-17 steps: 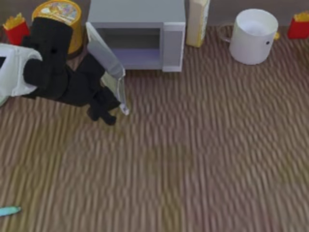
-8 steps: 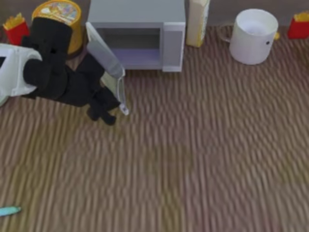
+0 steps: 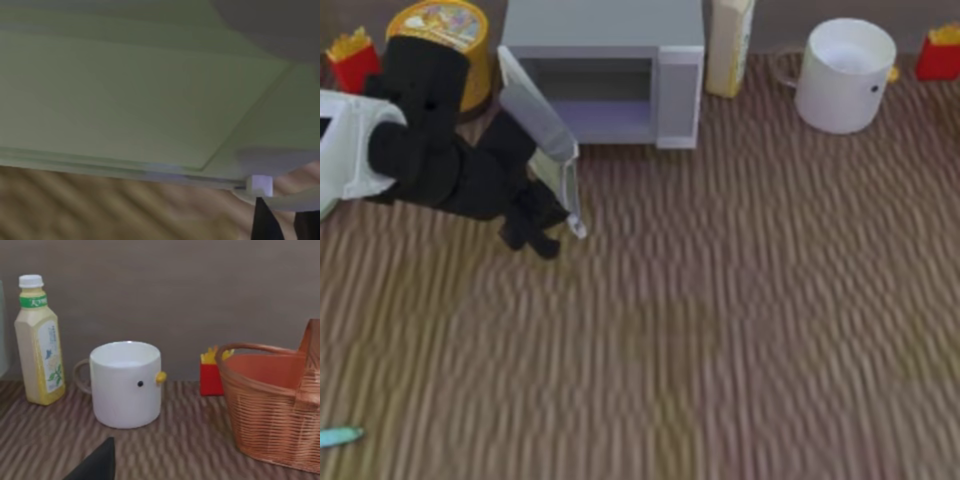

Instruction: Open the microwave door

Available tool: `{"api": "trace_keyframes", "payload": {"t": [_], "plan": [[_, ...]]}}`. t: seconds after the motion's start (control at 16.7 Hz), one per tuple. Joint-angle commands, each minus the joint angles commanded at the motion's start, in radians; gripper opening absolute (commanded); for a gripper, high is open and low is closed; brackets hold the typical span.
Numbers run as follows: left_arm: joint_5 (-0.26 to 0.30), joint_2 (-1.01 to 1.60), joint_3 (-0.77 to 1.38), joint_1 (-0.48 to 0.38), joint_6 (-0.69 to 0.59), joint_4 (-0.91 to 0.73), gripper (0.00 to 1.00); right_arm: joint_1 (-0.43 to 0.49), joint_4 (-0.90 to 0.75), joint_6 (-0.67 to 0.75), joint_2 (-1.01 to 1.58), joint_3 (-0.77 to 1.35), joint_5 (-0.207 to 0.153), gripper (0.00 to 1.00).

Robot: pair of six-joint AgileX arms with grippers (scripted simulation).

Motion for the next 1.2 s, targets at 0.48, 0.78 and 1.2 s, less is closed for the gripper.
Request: {"api": "trace_keyframes", "payload": {"t": [0.48, 0.78, 1.2], "plan": [[0.039, 0.001, 0.009, 0.023, 0.066, -0.033, 0.0, 0.0, 0.0, 0.0, 0.0, 0.0, 0.0, 1.0], [0.05, 0.004, 0.011, 0.034, 0.088, -0.047, 0.0, 0.0, 0.0, 0.0, 0.0, 0.0, 0.0, 1.0], [0.05, 0.004, 0.011, 0.034, 0.088, -0.047, 0.0, 0.0, 0.0, 0.0, 0.0, 0.0, 0.0, 1.0]]}}
